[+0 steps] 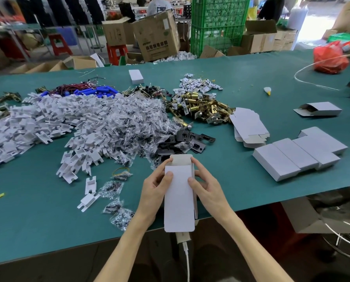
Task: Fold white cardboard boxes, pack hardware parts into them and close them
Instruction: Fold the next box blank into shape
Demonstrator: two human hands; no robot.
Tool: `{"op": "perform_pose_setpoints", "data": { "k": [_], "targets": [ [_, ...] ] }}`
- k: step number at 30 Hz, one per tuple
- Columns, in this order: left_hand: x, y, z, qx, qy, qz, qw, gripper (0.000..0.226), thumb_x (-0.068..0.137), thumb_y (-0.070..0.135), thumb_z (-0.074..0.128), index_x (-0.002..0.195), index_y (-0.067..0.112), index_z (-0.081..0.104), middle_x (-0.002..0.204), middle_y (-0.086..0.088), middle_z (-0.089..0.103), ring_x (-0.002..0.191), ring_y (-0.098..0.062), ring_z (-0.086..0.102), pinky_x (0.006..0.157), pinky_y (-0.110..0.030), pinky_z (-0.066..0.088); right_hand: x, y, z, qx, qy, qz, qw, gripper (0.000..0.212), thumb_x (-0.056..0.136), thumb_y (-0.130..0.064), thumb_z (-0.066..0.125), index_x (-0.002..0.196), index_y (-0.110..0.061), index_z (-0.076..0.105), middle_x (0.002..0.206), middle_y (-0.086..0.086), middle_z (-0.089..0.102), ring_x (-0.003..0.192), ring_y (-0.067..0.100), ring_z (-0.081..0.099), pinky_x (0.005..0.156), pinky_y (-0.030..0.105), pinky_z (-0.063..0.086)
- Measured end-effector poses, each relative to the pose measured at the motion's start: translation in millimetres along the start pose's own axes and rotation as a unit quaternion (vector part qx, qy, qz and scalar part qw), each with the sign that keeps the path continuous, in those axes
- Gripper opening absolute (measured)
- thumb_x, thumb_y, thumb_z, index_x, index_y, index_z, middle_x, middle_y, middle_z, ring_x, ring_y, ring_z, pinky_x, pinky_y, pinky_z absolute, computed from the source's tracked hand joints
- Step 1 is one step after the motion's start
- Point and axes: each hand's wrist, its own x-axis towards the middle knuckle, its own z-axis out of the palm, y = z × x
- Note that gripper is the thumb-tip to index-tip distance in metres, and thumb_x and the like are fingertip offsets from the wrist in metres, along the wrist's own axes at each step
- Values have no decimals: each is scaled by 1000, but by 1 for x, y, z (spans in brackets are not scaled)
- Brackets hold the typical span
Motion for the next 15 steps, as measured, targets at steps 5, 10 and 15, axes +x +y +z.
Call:
{"op": "perform_pose_setpoints", "data": {
  "k": [5,10,15],
  "targets": [
    [-1,0,0,6,-3,14,1000,24,101,28,65,124,30,69,104,-4,74,85,-16,70,69,-29,59,-2,-7,-2,40,-9,1,999,55,97,-26,64,149,-35,47,128,2,63,99,21,73,78,32,60],
    [-2,0,-1,14,2,14,1000,25,94,34,67,117,25,72,101,2,74,82,-11,68,64,-27,57,-3,-9,-2,45,-15,3,999,54,91,-26,62,144,-31,54,130,-1,62,96,33,71,81,39,62],
    [-2,-2,-1,13,3,9,1000,21,93,33,69,111,24,74,98,-3,76,79,-14,69,64,-30,58,-5,-11,-3,47,-29,14,998,41,89,-27,60,130,-24,63,131,-2,64,102,25,71,78,34,60]
  ]
}}
